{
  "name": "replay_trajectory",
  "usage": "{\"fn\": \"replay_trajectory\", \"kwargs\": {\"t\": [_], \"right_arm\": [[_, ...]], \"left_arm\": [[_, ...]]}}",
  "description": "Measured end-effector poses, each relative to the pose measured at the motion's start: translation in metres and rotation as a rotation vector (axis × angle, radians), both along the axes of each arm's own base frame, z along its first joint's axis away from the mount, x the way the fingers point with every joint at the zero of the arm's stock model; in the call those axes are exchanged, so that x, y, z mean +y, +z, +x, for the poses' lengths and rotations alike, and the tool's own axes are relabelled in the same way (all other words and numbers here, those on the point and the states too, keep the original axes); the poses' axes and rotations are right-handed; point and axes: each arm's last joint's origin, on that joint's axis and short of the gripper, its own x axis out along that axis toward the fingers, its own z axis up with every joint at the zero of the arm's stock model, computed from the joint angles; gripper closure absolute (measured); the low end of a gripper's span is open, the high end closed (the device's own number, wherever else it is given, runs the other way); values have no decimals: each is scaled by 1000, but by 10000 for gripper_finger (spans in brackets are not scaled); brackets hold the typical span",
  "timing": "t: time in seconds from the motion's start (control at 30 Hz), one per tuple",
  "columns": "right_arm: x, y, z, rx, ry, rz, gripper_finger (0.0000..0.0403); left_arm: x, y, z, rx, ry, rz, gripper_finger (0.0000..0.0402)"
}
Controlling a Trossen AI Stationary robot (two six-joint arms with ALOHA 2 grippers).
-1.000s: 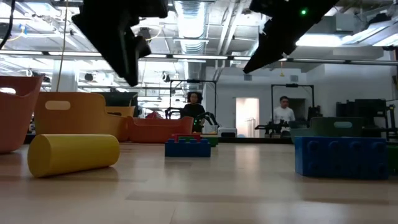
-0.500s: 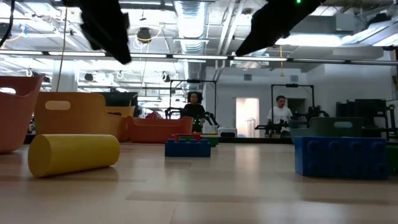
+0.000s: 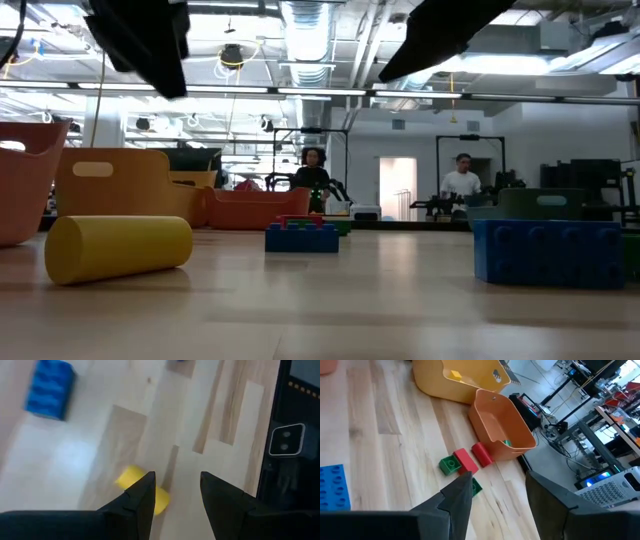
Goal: Sort blocks
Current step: Put the yellow wooden block into the yellow bin
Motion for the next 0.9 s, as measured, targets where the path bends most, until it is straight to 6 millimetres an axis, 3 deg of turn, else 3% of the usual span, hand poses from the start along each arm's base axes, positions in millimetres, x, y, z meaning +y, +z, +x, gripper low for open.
{"fn": "replay_trajectory", "kwargs": {"t": [0.23,0.37,0.53,0.9], "right_arm": [[2,0,0,-4,5,4,207],[2,0,0,-5,5,5,207],[2,0,0,-10,4,7,207],[2,1,0,-13,4,10,207]], "left_arm": [[-22,-22,26,92,-53,-36,253],[-27,-40,31,207,-70,-27,253],[-23,-59,30,312,-57,36,253],[-5,-66,22,422,-86,206,253]]}}
